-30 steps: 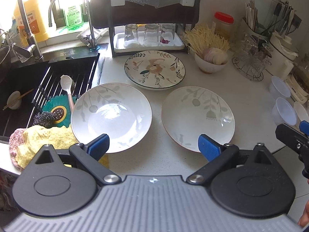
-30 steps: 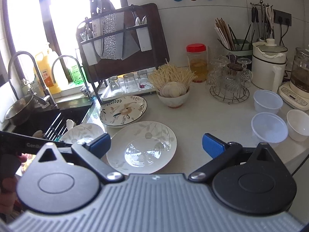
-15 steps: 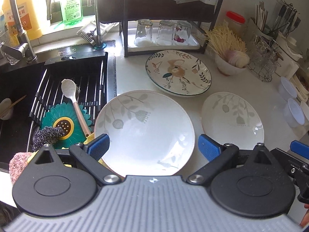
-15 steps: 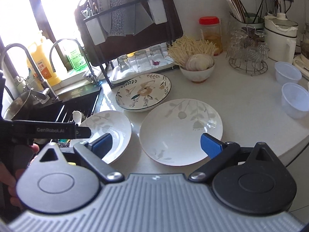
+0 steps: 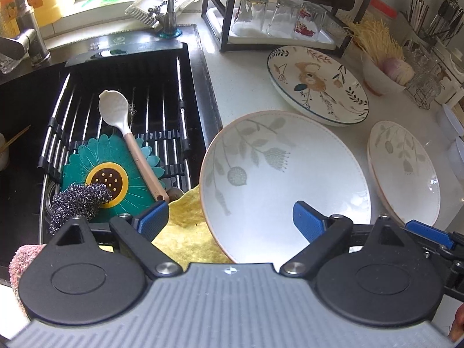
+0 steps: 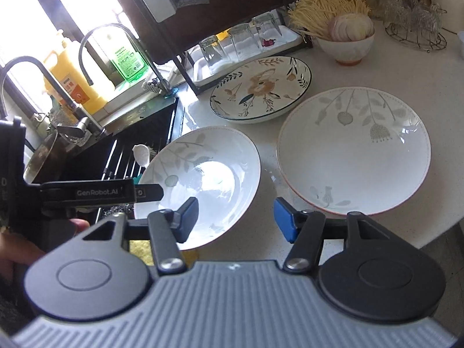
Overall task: Organize plates and bowls
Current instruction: 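Close the left tool on the rim of the white leaf-pattern bowl, then lift the white bowl with the left tool toward the other white plate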
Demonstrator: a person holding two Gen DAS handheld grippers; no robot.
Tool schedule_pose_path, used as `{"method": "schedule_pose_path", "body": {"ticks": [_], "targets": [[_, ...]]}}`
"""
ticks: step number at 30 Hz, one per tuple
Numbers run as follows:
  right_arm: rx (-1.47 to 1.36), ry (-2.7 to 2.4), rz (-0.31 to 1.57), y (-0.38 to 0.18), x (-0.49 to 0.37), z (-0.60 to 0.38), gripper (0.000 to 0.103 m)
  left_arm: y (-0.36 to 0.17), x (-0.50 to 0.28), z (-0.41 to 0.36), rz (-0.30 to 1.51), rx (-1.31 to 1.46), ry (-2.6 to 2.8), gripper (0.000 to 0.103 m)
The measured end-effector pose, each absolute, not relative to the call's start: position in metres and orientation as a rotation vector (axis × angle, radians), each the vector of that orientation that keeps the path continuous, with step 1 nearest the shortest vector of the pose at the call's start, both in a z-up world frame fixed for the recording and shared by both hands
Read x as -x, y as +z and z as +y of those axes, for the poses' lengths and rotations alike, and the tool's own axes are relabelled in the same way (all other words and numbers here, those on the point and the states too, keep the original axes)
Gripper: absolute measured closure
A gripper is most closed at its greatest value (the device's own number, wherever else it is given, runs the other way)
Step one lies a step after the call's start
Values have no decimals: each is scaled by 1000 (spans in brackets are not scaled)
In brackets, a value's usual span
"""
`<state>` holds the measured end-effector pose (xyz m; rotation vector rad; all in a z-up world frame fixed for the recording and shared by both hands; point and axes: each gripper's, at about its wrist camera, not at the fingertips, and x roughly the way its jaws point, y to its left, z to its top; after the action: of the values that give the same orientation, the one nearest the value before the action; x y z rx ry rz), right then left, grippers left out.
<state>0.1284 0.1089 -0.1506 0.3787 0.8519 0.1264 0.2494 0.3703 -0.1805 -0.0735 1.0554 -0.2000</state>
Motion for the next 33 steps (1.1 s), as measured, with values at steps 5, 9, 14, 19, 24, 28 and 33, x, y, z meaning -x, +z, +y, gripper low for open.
{"method": "schedule_pose_path", "body": {"ticks": [5, 9, 14, 19, 24, 28, 33], "targets": [[-378, 110, 897, -168, -142, 118, 44, -203, -261, 383, 1102, 99, -223, 29], [-384, 80, 889, -179, -148, 120, 44, -208, -264, 389, 1077, 106, -264, 47], [-371, 80, 878, -186, -156, 126, 44, -211, -273, 391, 1063, 131, -300, 58], [-374, 75, 852, -191, -165, 131, 45, -214, -281, 394, 1060, 174, -331, 74], [-371, 79, 868, -198, -171, 134, 59, -215, -284, 398, 1048, 191, -343, 78], [-368, 87, 866, -200, -172, 134, 60, -215, -285, 399, 1051, 201, -344, 79], [-379, 79, 867, -199, -172, 132, 66, -210, -283, 400, 1046, 198, -341, 82]]}}
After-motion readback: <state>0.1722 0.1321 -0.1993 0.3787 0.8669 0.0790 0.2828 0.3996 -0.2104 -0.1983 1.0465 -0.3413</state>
